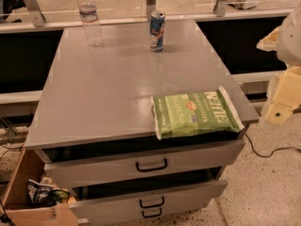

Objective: Move redbull can near green jalapeno chip bag

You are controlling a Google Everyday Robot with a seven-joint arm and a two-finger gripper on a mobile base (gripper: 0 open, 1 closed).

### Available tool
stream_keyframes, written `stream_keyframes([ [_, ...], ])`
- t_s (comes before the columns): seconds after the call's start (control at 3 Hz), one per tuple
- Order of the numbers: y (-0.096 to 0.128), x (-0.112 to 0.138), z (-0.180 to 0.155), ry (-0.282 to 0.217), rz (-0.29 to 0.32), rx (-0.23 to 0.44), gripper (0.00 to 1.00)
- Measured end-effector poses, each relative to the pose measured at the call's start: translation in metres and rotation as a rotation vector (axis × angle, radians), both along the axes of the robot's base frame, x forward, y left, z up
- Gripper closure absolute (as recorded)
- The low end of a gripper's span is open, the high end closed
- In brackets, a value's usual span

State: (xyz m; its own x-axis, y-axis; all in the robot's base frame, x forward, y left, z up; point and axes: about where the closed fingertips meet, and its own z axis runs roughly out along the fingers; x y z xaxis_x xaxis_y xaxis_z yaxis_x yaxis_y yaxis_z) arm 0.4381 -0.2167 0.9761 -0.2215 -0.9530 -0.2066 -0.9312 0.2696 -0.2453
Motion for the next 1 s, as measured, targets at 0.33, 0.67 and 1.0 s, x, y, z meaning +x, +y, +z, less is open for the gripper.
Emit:
stream_keyframes([
  [0.33, 0.003, 0.007, 0.003, -0.02, -0.002, 0.012, 0.0],
  [0.67, 0.01, 0.039, 0.005, -0.084, -0.014, 0.055, 0.0],
  [1.0, 0.019, 0.087, 0.001, -0.145, -0.033, 0.105, 0.0],
])
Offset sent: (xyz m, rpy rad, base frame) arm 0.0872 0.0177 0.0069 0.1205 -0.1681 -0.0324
